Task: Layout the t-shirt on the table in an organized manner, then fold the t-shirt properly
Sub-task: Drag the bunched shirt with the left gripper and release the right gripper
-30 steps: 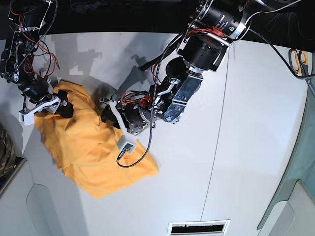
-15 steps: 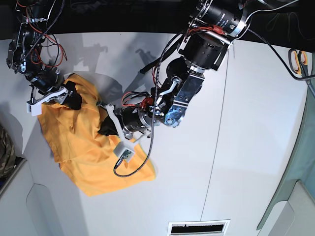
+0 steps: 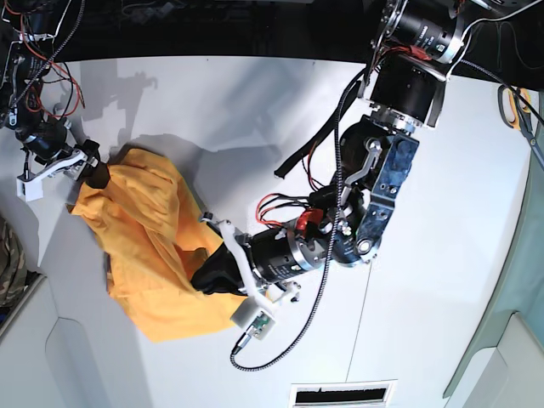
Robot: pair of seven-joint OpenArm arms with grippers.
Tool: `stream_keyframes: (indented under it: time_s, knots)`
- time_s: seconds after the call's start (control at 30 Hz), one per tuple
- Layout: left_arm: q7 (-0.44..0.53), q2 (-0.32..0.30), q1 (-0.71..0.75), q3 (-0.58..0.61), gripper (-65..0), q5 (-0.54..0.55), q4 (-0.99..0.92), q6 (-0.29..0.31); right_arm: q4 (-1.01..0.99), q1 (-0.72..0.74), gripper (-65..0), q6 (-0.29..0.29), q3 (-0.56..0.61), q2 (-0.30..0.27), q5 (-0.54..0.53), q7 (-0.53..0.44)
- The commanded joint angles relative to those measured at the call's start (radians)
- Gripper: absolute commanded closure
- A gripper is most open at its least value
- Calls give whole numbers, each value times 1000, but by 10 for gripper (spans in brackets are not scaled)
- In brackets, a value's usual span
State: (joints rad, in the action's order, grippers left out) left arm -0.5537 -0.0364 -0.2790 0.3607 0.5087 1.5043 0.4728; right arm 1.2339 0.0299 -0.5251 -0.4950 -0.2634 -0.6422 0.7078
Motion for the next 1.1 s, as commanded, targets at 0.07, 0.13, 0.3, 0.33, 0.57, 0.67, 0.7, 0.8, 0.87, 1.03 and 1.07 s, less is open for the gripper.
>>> stream_keyframes:
  time_s: [0.07, 0.13, 0.3, 0.33, 0.57, 0.67, 0.7, 0.8, 0.87, 1.03, 1.07]
  knots:
    - [33, -51, 15, -15, 0, 22, 113, 3, 14, 11, -373, -6, -39, -22, -24, -19]
    - [33, -89, 48, -53, 0, 22, 184, 3, 14, 11, -373, -6, -53, -22, -29, -19]
    - [25, -163, 83, -199, 0, 32, 291, 3, 14, 11, -373, -6, -57, -21, -38, -18]
    - [22, -172, 82, -222, 0, 40, 295, 3, 14, 11, -373, -7, -57, -22, -49, -16]
    - [-5, -196, 83, -270, 0, 80, 297, 3, 21, 11, -373, -83, -19, 2, -256, 117]
    - [-5, -197, 82, -270, 0, 80, 298, 3, 29, 11, -373, -84, 45, 38, -233, 109]
    - [-5, -197, 82, -269, 0, 89, 301, 3, 29, 11, -373, -84, 72, 49, -219, 90]
    - [-6, -196, 82, -269, 0, 135, 312, 19, 29, 11, -373, -73, 143, 83, -114, -24]
    - [-16, -196, 82, -269, 0, 155, 329, 50, 29, 12, -373, -58, 171, 103, -22, -122]
    - [-65, -196, 84, -269, 0, 191, 380, 63, 24, 57, -373, 28, 181, 153, 149, -243]
    - [-71, -196, 84, -269, 0, 191, 387, 63, 21, 75, -373, 34, 184, 161, 169, -243]
